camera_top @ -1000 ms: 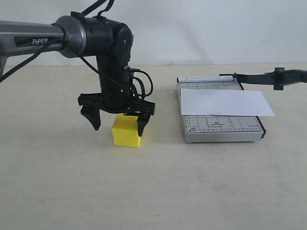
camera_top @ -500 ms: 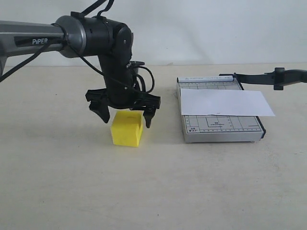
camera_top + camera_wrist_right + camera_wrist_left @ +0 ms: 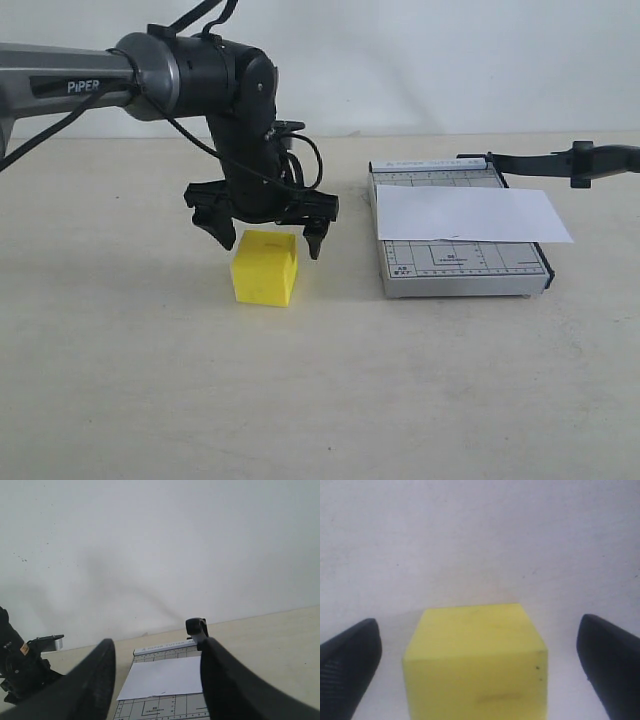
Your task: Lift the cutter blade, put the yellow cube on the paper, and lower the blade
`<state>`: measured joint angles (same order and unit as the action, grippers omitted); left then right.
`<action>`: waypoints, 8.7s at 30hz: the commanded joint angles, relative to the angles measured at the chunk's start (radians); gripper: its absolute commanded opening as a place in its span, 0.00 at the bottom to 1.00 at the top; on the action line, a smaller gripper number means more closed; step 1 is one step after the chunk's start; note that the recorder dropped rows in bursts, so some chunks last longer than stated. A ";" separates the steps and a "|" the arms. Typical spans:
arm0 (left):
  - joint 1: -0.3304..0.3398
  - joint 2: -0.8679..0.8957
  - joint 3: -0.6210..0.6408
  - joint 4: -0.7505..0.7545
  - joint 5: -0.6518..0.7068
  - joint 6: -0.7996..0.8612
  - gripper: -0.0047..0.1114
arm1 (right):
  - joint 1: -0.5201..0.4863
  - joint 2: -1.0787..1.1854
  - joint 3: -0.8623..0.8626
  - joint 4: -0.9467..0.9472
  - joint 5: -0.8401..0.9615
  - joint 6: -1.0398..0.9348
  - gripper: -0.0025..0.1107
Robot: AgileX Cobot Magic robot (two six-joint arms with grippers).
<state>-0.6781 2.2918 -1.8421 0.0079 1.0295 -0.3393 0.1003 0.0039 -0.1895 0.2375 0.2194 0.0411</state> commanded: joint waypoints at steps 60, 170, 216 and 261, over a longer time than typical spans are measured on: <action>-0.125 0.089 -0.354 -0.445 -0.283 0.266 0.08 | 0.002 -0.004 0.003 -0.009 -0.006 0.001 0.46; -0.101 -0.229 -0.363 -0.325 0.192 0.375 0.08 | 0.002 -0.004 0.003 -0.009 -0.006 0.001 0.46; 0.301 -1.852 1.519 -0.045 -1.157 0.397 0.08 | 0.002 -0.004 0.003 -0.009 -0.006 0.001 0.46; 0.405 -2.285 1.842 0.151 -1.148 0.397 0.08 | 0.002 -0.004 0.003 -0.009 -0.008 0.001 0.46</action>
<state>-0.2775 0.0136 -0.0037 0.1570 -0.1196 0.0531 0.1003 0.0039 -0.1895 0.2357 0.2194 0.0411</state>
